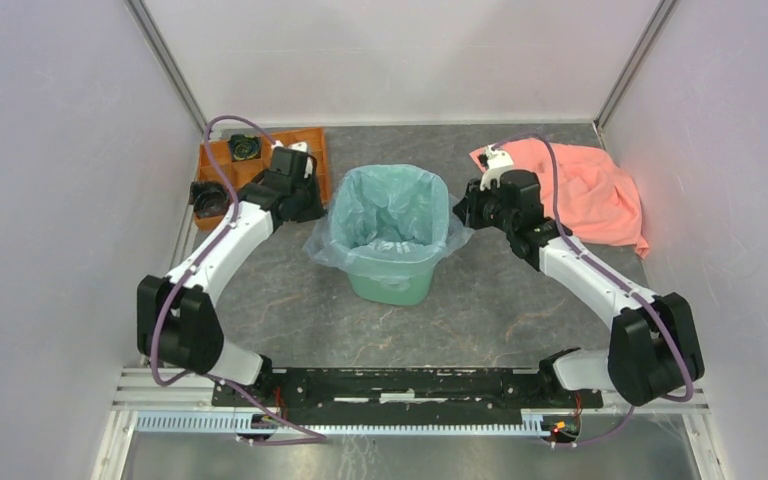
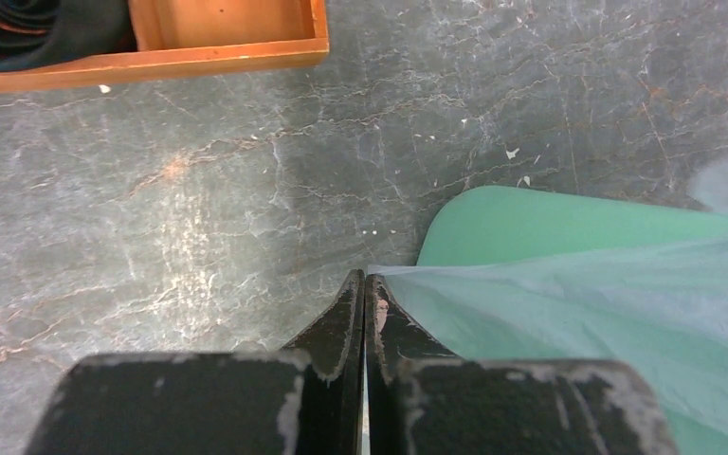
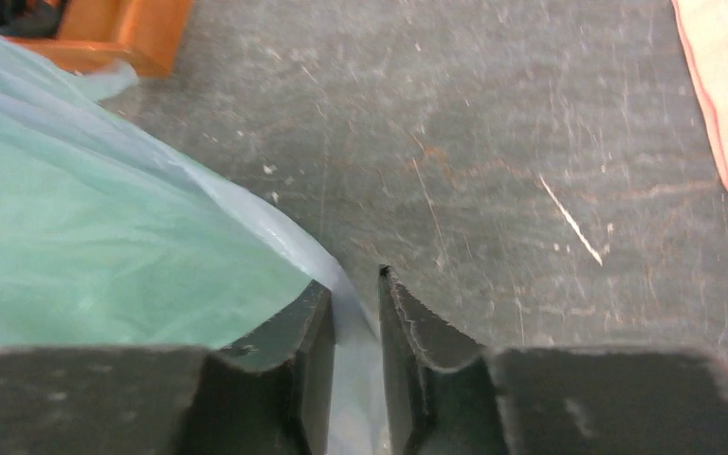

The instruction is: Put the trash bags into the trash bin

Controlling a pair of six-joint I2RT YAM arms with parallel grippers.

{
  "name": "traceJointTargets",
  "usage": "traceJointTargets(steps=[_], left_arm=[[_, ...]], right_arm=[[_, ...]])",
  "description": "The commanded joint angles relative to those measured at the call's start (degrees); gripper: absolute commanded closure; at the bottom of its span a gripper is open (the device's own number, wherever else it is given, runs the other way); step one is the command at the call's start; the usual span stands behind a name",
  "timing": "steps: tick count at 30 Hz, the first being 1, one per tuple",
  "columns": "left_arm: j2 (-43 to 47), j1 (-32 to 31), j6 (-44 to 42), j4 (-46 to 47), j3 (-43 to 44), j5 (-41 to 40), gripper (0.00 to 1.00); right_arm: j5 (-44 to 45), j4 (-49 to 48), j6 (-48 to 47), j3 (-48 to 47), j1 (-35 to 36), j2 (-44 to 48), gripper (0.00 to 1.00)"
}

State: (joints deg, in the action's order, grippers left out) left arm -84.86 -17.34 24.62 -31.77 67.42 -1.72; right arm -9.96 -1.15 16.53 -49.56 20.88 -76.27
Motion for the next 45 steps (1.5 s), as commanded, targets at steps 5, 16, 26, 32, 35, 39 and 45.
traceJointTargets(steps=[5,16,26,32,35,39,45], left_arm=[[8.3,0.5,-1.9,-7.4,6.4,-6.2,0.91],[26.2,0.5,2.6,-13.6,-5.2,-17.2,0.22],[23.7,0.5,9.4,-3.5,-12.3,-1.5,0.14],[21.1,0.6,11.0,3.1,-16.3,5.6,0.16],[20.6,0.6,11.5,6.1,-18.9,8.3,0.22],[20.2,0.6,12.9,9.6,-22.1,12.2,0.29],[19.7,0.5,17.3,17.1,-29.1,18.6,0.53]], right_arm=[[8.4,8.3,-4.4,1.1,-0.2,3.3,0.42],[5.9,13.7,-0.7,5.0,-0.2,13.0,0.09],[0.5,14.2,1.6,3.9,-0.3,15.5,0.04],[-0.3,15.9,1.7,2.9,-0.3,19.0,0.03],[-1.3,13.5,2.3,5.3,-0.3,19.5,0.03],[-7.6,7.9,5.4,10.2,-0.3,17.8,0.05],[-14.8,-6.4,12.2,20.0,-0.3,15.2,0.25]])
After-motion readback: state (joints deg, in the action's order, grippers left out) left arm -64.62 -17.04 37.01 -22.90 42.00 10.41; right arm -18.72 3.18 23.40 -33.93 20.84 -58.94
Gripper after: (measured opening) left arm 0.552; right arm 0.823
